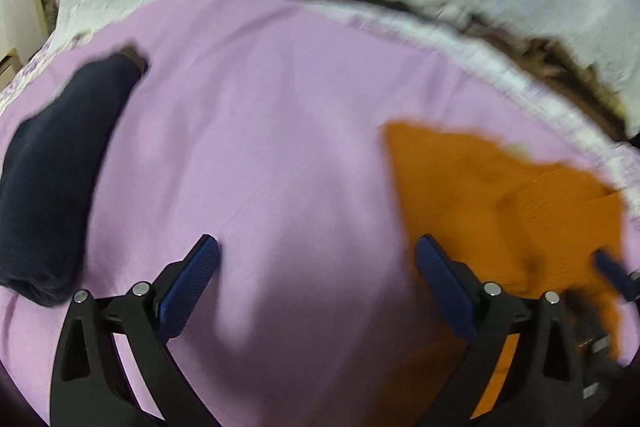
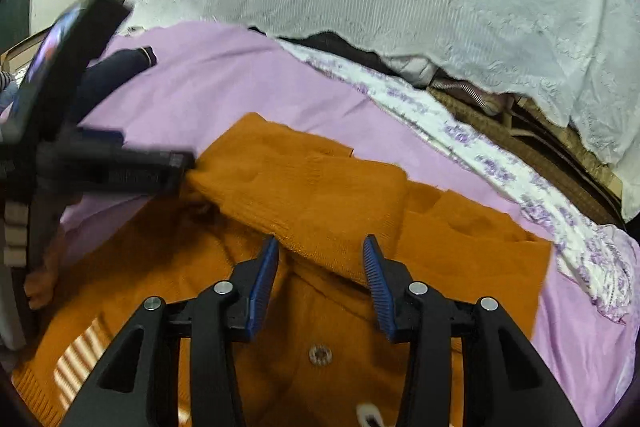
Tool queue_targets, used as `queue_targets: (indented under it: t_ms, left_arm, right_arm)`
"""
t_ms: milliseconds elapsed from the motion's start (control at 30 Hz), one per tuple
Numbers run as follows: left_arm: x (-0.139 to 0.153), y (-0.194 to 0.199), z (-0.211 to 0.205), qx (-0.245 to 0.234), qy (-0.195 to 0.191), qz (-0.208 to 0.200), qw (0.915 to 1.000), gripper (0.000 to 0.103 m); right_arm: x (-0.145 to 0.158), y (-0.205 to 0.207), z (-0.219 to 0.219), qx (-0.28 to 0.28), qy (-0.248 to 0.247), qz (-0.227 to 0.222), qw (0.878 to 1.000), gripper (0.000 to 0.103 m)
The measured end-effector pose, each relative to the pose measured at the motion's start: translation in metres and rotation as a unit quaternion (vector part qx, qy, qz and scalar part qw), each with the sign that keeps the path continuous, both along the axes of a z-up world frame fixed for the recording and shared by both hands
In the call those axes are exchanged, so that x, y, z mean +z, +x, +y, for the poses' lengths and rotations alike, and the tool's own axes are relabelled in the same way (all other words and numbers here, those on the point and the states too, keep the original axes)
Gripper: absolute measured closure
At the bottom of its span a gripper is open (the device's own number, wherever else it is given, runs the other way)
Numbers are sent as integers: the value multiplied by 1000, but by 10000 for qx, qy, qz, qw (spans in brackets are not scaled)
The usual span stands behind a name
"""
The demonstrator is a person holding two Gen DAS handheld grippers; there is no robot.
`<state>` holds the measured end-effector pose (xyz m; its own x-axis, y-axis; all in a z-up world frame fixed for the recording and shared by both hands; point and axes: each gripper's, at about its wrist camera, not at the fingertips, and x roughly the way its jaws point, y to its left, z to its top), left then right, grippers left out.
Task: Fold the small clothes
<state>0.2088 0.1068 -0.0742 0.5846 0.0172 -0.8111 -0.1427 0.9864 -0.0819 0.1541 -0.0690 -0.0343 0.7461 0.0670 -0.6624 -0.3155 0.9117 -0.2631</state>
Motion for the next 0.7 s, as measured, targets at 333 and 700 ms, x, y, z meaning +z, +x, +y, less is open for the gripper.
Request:
queue_targets:
  t_ms: [333,700]
  left_arm:
    - [-8,-2,1,-23,89,94,9999,4]
    - [26,-6,-25,-448,143,-391,9981,5]
  right_arm:
    - [-17,2,-181,-2455,3014,806,9178,95]
    - [-9,3,-186,-2187,3536,787,9061,74]
